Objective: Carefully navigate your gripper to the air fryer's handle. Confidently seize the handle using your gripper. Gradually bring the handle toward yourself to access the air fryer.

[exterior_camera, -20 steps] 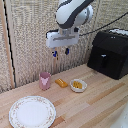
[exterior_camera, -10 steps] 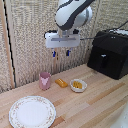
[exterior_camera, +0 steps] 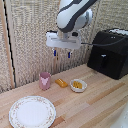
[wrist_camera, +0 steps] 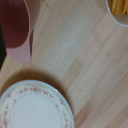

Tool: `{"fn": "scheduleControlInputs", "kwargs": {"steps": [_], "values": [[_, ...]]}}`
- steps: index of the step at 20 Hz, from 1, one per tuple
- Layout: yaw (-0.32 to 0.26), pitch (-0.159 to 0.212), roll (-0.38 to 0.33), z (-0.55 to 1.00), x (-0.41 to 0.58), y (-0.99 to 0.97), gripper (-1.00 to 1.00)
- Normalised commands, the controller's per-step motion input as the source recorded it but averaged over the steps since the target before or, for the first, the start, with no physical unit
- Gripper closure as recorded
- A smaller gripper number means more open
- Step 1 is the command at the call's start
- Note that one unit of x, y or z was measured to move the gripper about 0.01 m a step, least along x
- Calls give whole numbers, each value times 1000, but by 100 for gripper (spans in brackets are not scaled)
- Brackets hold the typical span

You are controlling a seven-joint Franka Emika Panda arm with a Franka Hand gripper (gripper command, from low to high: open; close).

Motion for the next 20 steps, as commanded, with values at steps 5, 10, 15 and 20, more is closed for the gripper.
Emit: {"fn": "scheduleControlInputs", "kwargs": {"steps": [5, 10, 15, 20], "values": [[-297, -4, -257, -39, 121, -49, -100], [-250, 1, -335, -67, 75, -64, -100], [-173, 9, -375, -106, 49, -82, -100], [-107, 0, -375, -131, 1, -100, -100]]}}
